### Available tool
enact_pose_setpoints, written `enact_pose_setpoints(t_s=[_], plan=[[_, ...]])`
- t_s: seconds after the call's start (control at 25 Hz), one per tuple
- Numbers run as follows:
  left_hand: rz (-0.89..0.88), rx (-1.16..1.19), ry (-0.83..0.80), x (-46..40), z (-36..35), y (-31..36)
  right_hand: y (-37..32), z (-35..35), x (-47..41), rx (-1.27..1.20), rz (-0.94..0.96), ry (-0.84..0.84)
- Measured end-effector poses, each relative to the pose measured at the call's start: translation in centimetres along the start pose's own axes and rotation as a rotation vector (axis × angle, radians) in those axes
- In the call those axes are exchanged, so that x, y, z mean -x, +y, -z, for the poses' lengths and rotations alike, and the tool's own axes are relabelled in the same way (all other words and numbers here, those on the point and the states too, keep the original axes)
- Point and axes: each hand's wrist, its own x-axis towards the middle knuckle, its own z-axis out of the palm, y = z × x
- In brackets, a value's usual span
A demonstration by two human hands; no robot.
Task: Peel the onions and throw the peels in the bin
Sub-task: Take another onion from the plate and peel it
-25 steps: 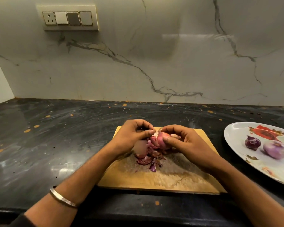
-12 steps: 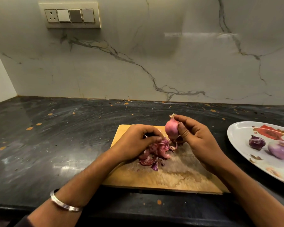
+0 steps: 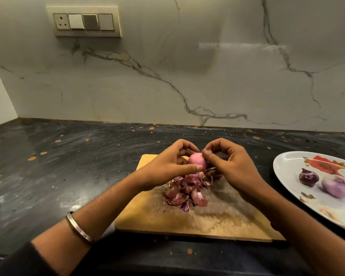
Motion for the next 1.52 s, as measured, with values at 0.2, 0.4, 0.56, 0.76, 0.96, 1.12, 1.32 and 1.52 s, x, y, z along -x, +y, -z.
enact_pose_setpoints(t_s=[0.2, 0.4, 0.56, 0.76, 0.96, 1.12, 1.32, 1.52], plan=[[0.060, 0.095, 0.041, 0.5, -0.7, -0.7, 0.1, 0.1, -0.9, 0.511, 0.308, -0.041], [-0.021, 0.155, -0.011, 0.5, -0.8, -0.9, 0.7, -0.8, -1.0, 0.323, 0.256, -0.199], [0.017, 0.365, -0.126, 0.8, -0.1, -0.9, 0.6, -0.8, -0.9, -0.132, 0.061, -0.319], [0.030, 0.367, -0.223, 1.3, 0.1, -0.6, 0.7, -1.1, -0.4, -0.379, -0.115, -0.368], [0.007, 0.514, -0.196, 0.9, -0.2, 0.2, 0.3, 0.2, -1.0, -0.499, -0.118, -0.331], [0.092, 0.594, -0.026, 0.1, 0.3, -0.3, 0.5, 0.2, -0.9, -0.030, 0.081, -0.279], [0.111, 0.622, 0.078, -0.1, 0.4, -1.2, 1.2, 0.6, -0.5, 0.344, 0.336, -0.242], [0.125, 0.661, 0.127, -0.2, 0.3, -1.6, 0.8, 0.7, -0.5, 0.297, 0.271, -0.127]])
